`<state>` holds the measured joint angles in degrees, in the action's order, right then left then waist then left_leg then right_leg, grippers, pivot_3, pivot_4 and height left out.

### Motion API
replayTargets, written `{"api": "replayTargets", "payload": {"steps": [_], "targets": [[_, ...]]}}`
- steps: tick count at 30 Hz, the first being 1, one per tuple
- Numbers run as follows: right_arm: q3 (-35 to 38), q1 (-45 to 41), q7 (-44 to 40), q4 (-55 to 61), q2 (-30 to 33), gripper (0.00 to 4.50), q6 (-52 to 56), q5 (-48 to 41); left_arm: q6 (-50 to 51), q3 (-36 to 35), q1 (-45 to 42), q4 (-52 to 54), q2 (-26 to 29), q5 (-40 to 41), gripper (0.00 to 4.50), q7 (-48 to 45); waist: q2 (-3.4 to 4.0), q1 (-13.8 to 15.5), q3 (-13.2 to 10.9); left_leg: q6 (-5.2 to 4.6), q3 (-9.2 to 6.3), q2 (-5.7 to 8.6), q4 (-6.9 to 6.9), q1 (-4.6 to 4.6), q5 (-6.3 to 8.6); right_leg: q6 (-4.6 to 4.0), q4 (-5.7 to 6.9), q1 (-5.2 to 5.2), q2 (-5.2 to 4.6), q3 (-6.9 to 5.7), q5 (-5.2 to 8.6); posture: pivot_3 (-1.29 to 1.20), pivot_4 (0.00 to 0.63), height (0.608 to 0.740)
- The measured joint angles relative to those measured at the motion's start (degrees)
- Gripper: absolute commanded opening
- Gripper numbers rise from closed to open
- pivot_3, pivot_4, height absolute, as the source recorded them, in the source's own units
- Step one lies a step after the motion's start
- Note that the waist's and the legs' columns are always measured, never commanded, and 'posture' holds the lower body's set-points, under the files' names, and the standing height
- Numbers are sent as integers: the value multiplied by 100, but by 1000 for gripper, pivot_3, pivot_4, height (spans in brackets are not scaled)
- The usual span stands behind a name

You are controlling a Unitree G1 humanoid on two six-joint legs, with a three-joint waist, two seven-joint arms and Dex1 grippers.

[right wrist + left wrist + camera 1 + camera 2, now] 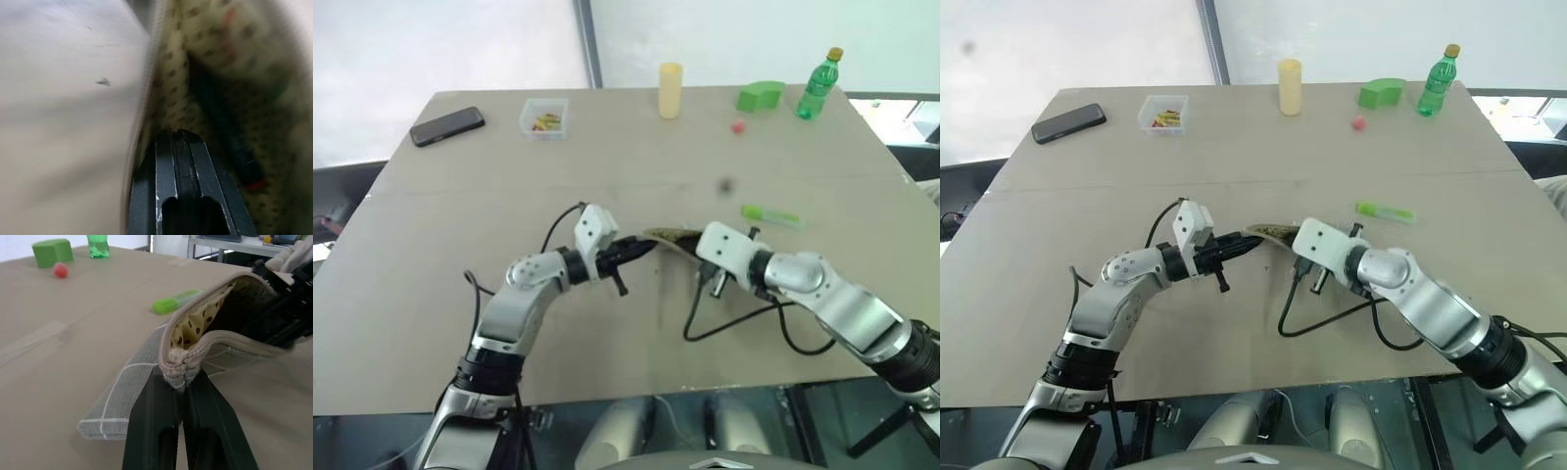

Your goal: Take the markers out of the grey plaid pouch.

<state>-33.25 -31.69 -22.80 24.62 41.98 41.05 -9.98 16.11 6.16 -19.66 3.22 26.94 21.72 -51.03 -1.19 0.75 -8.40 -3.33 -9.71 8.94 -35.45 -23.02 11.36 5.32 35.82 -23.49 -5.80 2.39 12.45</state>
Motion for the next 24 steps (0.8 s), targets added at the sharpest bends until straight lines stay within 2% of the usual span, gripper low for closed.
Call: {"api": "replayTargets", "payload": {"steps": [3, 4, 6, 10, 17, 24], "targets": [[-181, -313, -129, -468, -146, 37, -393, 704, 52, -3, 2, 3, -10, 28, 0, -35, 0, 1, 0, 2, -2, -1, 1, 1, 0, -1, 1, -1, 1, -2, 0, 0, 150, 740], [-245, -367, -162, -613, -228, 272, -500, 926, 71, -5, 0, 3, -20, 33, 0, -44, -1, -3, 1, 3, -2, -2, 3, 1, 0, -1, 1, -1, 2, -1, 0, 0, 150, 740], [-334, -382, -195, -849, -388, 946, -678, 1304, 97, -6, 4, 3, -38, 35, 0, -49, -1, -2, 1, 0, -2, -2, 5, 1, -2, -1, -1, -2, 2, 0, 0, 0, 150, 740], [-414, -382, -299, -1148, -662, 2854, -933, 1856, 100, -6, 48, 13, -55, 37, 0, -51, -1, -2, 0, 3, 3, -1, 5, 1, -2, -2, -2, -2, 1, 5, -1, 0, 150, 740], [-448, -203, -32, -1805, -1273, 2854, -1522, 2767, 84, 36, 87, 210, -80, 36, 0, -130, -1, -4, 1, 19, 2, -2, 4, 5, 5, -3, 4, -1, 5, 5, -1, 0, 150, 740], [-188, -112, 170, -2546, -1791, 2854, -2129, 3039, -197, 127, 92, 260, -30, -193, 0, -271, -3, -17, 3, 26, 4, -6, 7, 12, 5, -8, 5, 0, 12, 10, -4, 0, 150, 740]]}}
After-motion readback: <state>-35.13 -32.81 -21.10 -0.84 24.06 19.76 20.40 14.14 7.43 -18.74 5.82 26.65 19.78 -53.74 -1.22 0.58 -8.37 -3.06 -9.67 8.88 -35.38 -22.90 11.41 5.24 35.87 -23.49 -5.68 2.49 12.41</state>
